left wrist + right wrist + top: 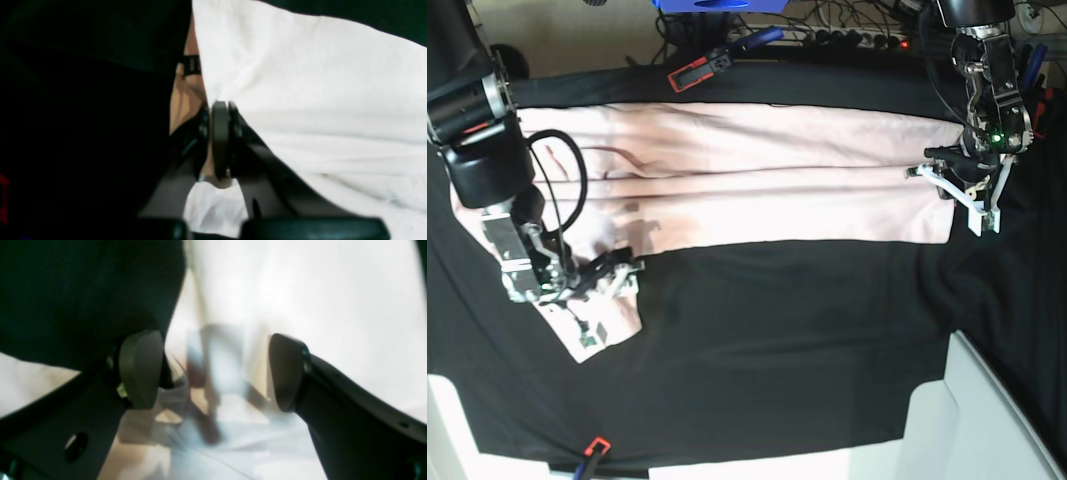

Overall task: Fold the T-shirt properly
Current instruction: 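Reach the right gripper down to the shirt's hem corner and grasp it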

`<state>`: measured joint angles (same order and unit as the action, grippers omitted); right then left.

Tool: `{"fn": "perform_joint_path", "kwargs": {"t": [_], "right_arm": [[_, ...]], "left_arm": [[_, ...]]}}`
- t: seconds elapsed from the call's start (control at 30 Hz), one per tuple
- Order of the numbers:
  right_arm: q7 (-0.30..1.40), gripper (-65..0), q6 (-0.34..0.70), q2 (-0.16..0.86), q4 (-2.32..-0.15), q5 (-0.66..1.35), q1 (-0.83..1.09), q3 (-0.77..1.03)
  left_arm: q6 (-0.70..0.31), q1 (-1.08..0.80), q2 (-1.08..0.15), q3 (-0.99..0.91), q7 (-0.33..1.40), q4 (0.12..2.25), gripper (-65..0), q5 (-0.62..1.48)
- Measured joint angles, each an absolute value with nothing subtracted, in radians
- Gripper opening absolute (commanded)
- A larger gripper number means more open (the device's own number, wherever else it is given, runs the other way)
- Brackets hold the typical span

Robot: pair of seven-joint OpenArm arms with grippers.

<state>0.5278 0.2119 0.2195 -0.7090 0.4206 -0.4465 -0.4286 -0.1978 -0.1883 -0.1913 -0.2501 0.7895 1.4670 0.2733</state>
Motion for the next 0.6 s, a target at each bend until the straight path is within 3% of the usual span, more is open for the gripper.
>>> {"fn": "perform_joint_path", "kwargs": {"t": [0.23,0.6], "right_arm": [[0.430,-19.6,0.211,0.207,-0.599,0.419,-0.496,-0.467],[0.413,-19.6,0.214,0.212,-0.592,0.419,-0.508,-0.467]], "left_arm": [[-0.198,-0.188,-0.192,-0.251,0.789,1.467,-65.0,0.273],[-0.198,-0.188,-0.191,-0.250,0.789,1.466,-65.0,0.273]]}}
